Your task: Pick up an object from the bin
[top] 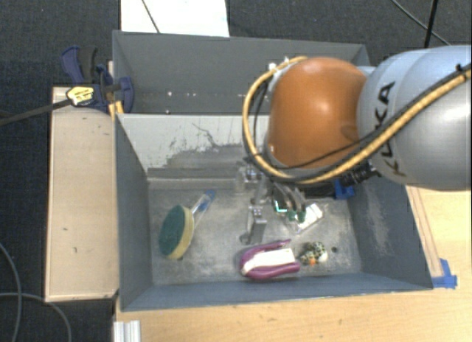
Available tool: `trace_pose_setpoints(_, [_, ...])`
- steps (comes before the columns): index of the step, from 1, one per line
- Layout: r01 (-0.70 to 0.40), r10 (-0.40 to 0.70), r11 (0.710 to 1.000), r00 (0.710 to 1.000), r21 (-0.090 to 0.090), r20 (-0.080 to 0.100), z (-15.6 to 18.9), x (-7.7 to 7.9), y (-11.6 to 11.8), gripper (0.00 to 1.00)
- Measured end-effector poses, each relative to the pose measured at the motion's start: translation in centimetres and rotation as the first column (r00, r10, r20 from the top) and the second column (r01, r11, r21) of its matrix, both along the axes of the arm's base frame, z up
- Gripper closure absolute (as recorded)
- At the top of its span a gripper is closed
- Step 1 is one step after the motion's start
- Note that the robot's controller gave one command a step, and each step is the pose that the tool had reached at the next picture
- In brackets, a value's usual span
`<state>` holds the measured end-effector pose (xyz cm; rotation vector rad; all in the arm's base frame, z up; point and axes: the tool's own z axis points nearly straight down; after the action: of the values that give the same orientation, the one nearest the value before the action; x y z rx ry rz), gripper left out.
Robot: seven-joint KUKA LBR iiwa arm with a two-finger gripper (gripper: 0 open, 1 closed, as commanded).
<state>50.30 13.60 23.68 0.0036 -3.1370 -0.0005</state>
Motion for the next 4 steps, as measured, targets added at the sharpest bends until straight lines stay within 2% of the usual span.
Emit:
trace_pose_setpoints(1, [-0.346,0.346,0.938,0.938,0.001,0.004,-16.9,5.3,6.6,0.0])
trace_pose_setpoints(2, [-0.659,0.659,0.752,0.752,-0.001,0.011,-13.5,3.5,7.8,0.0])
trace_pose_setpoints(3, [-0.863,0.863,0.504,0.504,-0.002,0.01,-12.5,3.1,10.4,0.0])
trace_pose_setpoints(4, [-0.961,0.961,0.277,0.277,0.001,0.005,-16.8,4.1,10.2,0.0])
